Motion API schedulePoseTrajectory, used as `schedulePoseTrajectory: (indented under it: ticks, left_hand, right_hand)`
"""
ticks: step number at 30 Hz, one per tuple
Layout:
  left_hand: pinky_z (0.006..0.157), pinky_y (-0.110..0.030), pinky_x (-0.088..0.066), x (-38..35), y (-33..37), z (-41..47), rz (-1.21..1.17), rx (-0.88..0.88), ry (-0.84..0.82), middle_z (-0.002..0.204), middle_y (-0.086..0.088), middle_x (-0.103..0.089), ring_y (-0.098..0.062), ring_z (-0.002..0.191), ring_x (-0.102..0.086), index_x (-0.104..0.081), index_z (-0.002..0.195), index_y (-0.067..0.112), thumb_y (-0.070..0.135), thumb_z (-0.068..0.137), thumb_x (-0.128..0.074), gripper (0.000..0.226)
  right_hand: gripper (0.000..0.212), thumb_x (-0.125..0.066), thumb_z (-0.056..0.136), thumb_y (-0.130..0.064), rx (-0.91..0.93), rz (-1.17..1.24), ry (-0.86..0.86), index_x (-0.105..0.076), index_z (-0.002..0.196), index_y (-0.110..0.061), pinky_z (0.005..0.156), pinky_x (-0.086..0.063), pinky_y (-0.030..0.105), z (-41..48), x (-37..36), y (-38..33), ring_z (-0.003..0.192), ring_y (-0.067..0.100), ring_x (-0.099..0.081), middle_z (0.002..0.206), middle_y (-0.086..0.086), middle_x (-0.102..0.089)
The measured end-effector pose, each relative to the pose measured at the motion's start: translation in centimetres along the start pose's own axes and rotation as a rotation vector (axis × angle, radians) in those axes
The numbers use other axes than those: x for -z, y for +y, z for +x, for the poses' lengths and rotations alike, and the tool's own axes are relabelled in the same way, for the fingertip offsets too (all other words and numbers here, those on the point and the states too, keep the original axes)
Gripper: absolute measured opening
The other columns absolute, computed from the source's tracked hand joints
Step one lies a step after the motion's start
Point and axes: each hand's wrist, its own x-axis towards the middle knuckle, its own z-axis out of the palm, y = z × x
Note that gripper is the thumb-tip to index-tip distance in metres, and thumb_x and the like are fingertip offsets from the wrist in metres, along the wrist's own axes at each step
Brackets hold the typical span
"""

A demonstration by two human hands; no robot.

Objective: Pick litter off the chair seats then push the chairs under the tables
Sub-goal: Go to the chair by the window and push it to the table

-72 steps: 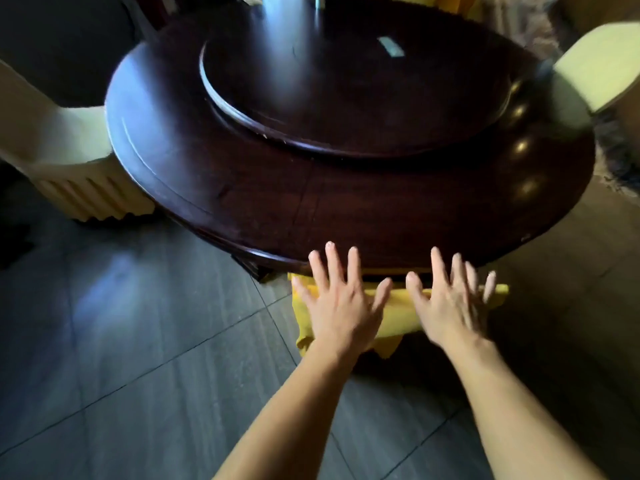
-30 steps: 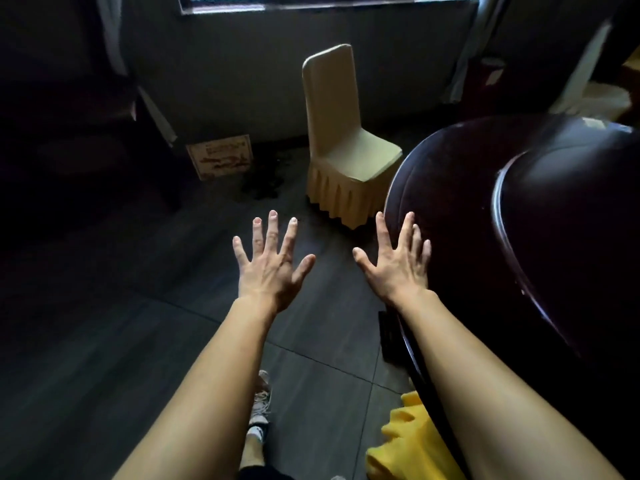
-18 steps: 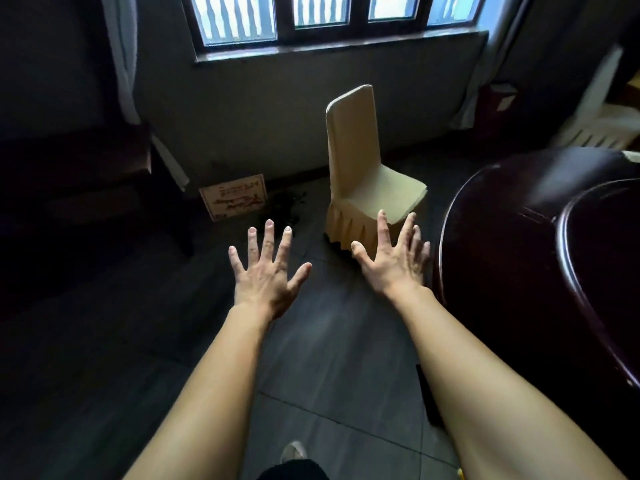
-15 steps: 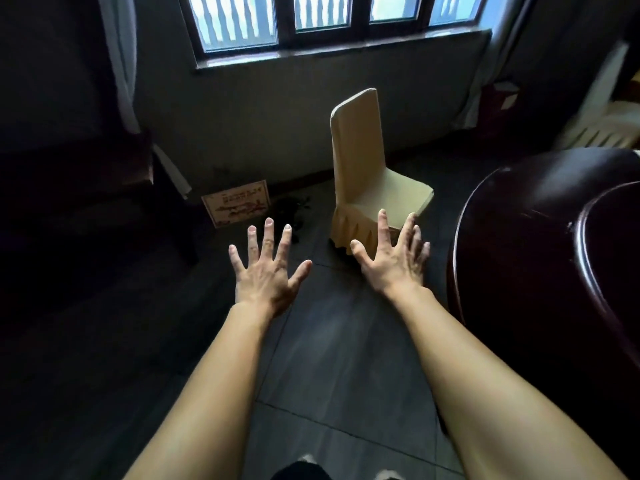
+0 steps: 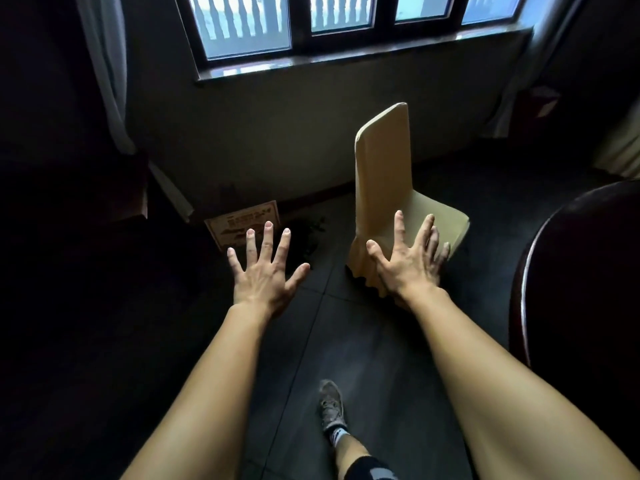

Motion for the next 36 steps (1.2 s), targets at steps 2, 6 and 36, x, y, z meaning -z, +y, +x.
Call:
schedulePoseTrajectory:
  ticks: [2, 6, 36]
  left_hand:
    - [0.119, -0.067, 0.005, 0.6, -0.3, 4.5, -0.007, 0.026, -0.010, 0.169, 0.000, 0.022, -0.031, 0.155, 0.020, 0.011, 0.160, 0.034, 0.072, 0.097, -0.023, 0.081]
    - [0.119, -0.067, 0.005, 2.7, -0.1, 13.5, 0.008, 0.008, -0.015, 0.169, 0.001, 0.022, -0.031, 0.155, 0.019, 0.010, 0.160, 0.034, 0.072, 0.096, -0.024, 0.082]
    - [0.120, -0.066, -0.003, 5.7, -9.5, 67.1, 0.121, -0.342, -0.080, 0.170, 0.002, 0.016, -0.032, 0.156, 0.016, 0.008, 0.161, 0.035, 0.071, 0.091, -0.005, 0.079]
  right_hand:
    - [0.085, -0.027, 0.095, -0.075, 0.007, 0.005, -0.001, 0.009, 0.161, -0.037, 0.122, 0.008, 0.060, 4.6, -0.1, -1.6, 0.156, 0.039, 0.010, 0.167, 0.022, 0.022]
    - [0.085, -0.026, 0.094, -0.076, -0.028, 0.053, 0.007, 0.009, 0.162, -0.036, 0.123, 0.007, 0.060, 13.2, 0.8, -4.7, 0.156, 0.039, 0.009, 0.167, 0.023, 0.020]
    - [0.083, -0.023, 0.097, -0.073, -0.516, 0.123, -0.058, 0.013, 0.161, -0.034, 0.122, 0.011, 0.059, 50.9, -10.7, -21.9, 0.156, 0.038, 0.010, 0.167, 0.022, 0.021]
